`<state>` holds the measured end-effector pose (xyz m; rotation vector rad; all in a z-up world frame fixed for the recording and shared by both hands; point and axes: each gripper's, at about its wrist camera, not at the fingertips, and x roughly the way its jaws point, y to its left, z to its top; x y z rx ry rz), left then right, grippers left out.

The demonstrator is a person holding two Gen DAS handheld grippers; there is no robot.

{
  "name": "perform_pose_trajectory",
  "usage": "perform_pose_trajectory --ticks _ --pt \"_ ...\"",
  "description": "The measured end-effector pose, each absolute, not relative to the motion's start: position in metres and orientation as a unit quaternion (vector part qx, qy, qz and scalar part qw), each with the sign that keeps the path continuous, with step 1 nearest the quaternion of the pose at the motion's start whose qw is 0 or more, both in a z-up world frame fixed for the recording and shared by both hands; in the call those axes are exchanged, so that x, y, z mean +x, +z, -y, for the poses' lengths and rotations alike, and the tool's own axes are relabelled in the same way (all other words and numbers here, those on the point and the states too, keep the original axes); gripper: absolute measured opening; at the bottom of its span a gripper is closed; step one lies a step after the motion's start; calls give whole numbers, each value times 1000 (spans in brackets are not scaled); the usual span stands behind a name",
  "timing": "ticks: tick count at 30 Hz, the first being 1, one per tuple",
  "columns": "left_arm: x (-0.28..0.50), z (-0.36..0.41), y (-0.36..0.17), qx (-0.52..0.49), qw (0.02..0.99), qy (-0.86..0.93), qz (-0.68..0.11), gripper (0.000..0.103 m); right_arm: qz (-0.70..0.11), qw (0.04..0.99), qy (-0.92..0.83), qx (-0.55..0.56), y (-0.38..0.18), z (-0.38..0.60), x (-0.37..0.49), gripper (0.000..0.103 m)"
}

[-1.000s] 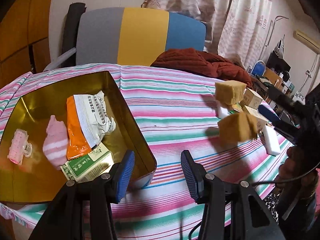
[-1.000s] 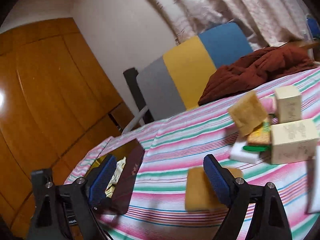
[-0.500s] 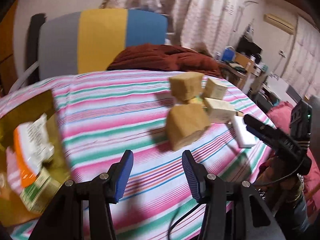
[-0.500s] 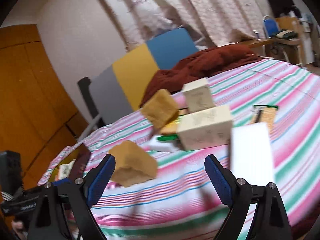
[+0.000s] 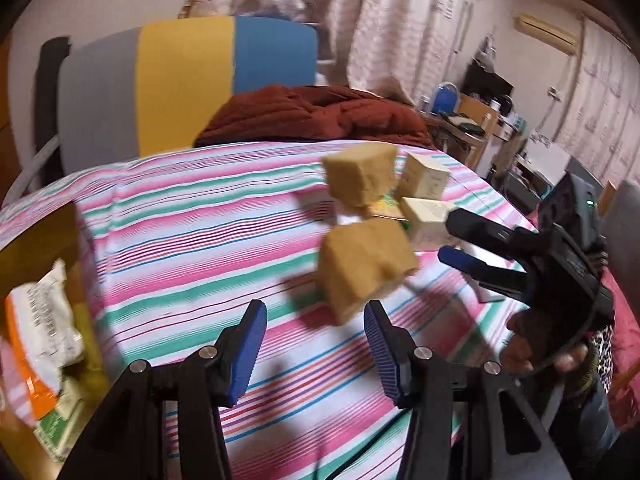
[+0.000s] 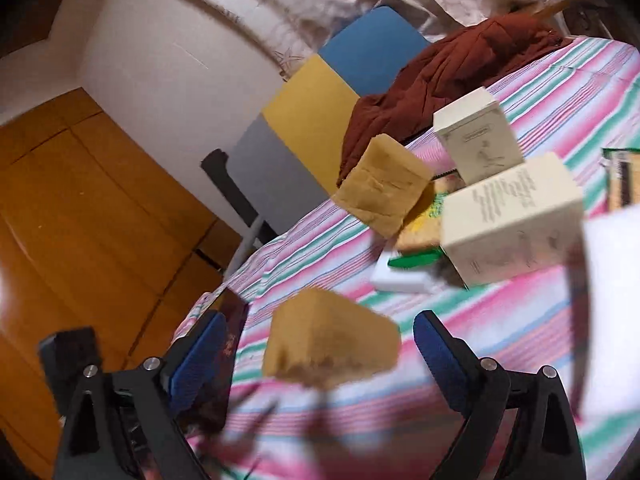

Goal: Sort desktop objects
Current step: 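Move back to the pile and close the left gripper on a tan sponge block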

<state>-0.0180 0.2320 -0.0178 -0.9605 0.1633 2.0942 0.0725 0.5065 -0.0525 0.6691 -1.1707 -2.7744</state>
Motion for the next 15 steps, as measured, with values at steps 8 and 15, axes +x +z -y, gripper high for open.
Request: perform_pose_trajectory --ticks 8,15 --pt "-30 -208 -29 -416 406 814 -21 52 493 168 -814 255 -88 -480 44 98" --pt "-30 -197 -29 -425 409 807 -8 52 497 203 -803 258 -86 -466 64 100"
